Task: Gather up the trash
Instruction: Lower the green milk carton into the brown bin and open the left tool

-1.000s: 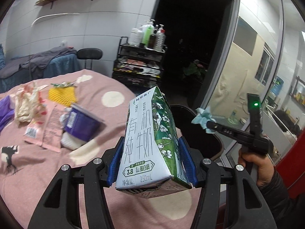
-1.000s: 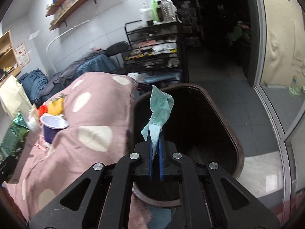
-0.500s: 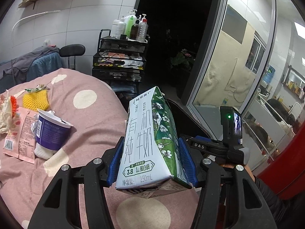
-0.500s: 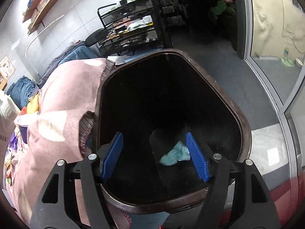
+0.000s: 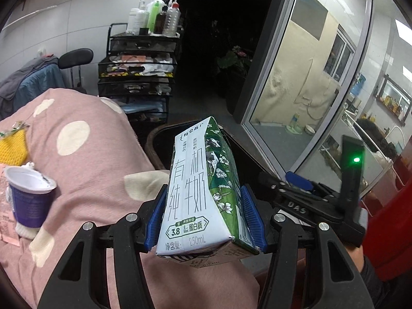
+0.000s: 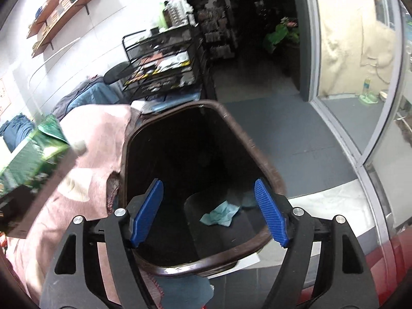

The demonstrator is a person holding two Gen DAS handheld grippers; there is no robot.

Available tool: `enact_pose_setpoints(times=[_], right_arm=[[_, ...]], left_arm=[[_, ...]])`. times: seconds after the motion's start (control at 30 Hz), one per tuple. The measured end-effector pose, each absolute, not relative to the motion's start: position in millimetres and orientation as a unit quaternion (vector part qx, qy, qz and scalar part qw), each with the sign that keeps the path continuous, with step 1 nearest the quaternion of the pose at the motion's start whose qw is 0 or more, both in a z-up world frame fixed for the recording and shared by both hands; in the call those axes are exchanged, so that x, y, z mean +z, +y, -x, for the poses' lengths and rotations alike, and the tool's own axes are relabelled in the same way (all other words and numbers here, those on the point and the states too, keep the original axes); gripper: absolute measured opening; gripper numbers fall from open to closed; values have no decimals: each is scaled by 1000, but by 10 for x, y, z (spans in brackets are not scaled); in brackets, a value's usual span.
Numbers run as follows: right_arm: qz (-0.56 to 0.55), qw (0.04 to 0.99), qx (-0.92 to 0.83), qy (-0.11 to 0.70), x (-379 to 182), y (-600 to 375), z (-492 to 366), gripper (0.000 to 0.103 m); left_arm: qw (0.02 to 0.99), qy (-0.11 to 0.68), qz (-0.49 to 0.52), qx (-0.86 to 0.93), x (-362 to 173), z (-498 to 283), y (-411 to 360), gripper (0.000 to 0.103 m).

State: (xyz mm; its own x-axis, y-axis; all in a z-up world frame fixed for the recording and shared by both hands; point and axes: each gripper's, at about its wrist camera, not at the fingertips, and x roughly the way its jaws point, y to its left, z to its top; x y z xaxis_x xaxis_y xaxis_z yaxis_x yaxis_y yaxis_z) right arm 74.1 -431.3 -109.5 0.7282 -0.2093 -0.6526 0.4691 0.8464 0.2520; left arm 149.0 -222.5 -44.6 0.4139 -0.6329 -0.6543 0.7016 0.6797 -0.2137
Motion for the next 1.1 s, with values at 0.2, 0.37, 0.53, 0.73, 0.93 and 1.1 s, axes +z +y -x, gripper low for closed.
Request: enact_pose_setpoints(times=[0.2, 0.37, 0.53, 0.73, 0.93, 1.1], right_arm=[[-209, 906, -207, 304, -1020, -4433, -643, 75], [-214, 902, -220, 302, -1018, -4541, -607, 77], [-215, 901, -225, 303, -1017, -4594, -593, 78], [-218, 899, -229, 304, -1026, -4626, -561, 79], [-221, 897, -229, 305, -1033, -4641, -569, 81], [-223, 899, -226, 301, -1033, -4635, -577, 83]], left_arm=[[823, 405, -52, -395, -584, -1620, -2463, 55], [810, 427, -72, -394, -652, -1681, -2633, 55], [800, 452, -84, -387, -753, -1747, -2773, 55], [797, 464, -111, -370, -839, -1763, -2915, 56], [806, 451, -126, -362, -822, -1728, -2911, 82], [823, 409, -125, -374, -639, -1635, -2801, 92]])
